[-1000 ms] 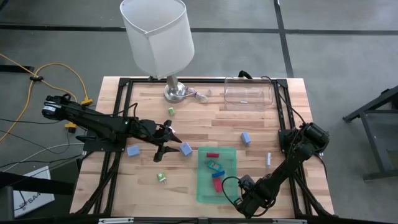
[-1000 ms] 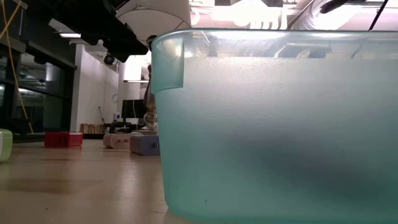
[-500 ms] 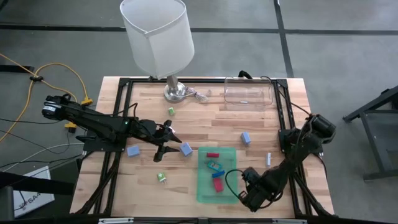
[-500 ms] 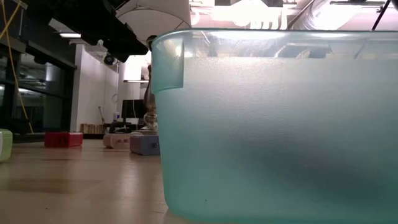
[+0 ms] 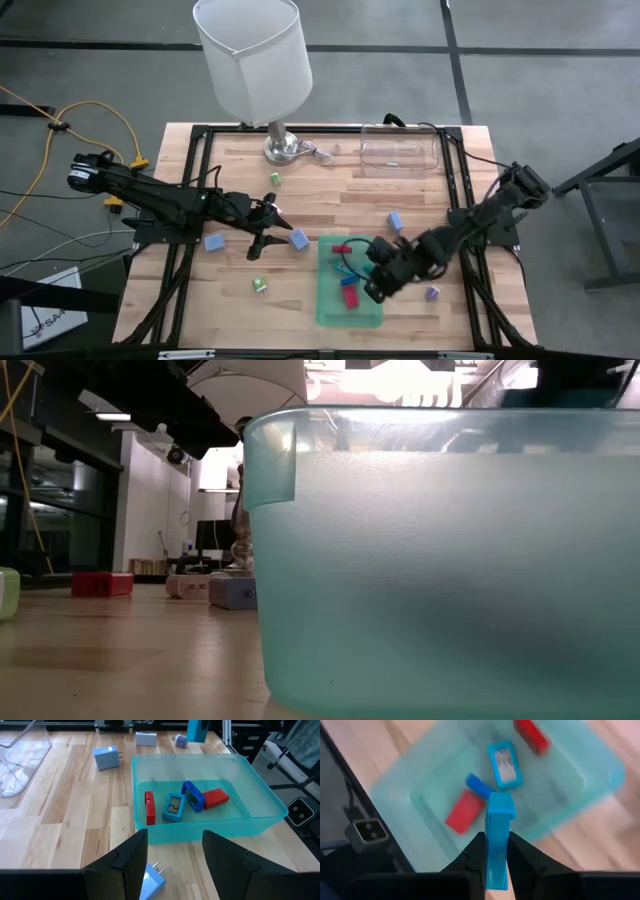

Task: Pick & Place Office items
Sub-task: Put the light blue digital clock into the green bin

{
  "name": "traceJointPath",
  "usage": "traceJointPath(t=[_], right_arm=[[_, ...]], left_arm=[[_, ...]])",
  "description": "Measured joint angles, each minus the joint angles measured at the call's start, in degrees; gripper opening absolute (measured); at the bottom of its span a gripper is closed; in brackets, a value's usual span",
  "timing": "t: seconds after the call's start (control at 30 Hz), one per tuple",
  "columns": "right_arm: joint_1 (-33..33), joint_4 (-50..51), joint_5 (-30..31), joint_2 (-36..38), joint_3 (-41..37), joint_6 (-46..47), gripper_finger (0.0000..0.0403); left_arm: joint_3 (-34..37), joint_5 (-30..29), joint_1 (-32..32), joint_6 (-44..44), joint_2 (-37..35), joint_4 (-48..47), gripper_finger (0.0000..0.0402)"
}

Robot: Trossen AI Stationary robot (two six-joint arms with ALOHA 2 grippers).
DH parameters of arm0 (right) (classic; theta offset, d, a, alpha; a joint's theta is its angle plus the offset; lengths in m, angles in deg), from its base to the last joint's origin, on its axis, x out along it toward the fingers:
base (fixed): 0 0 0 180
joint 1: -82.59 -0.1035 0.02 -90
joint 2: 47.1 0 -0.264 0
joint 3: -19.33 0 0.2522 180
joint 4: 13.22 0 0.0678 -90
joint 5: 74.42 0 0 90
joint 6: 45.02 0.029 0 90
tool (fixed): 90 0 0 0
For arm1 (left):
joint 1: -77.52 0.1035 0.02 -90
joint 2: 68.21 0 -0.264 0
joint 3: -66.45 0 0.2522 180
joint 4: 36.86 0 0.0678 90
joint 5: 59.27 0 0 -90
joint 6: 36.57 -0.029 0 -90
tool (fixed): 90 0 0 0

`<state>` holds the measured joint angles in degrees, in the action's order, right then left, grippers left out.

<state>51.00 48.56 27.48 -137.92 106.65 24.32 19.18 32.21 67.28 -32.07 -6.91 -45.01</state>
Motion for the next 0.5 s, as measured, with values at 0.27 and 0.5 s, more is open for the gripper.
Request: traceJointPath(t=[0.27, 0.5], right_arm=[[8.9, -3.0, -0.7, -1.9, 0.0, -13.5, 0.0045], [12.6, -2.9, -5.0, -6.0, 0.0, -16.1, 0.0045]], left_arm=[[0.0, 0.0, 0.0, 0.0, 0.0, 0.0, 0.0184], [0.0, 0.0, 0.0, 0.0, 0.0, 0.2, 0.0184]])
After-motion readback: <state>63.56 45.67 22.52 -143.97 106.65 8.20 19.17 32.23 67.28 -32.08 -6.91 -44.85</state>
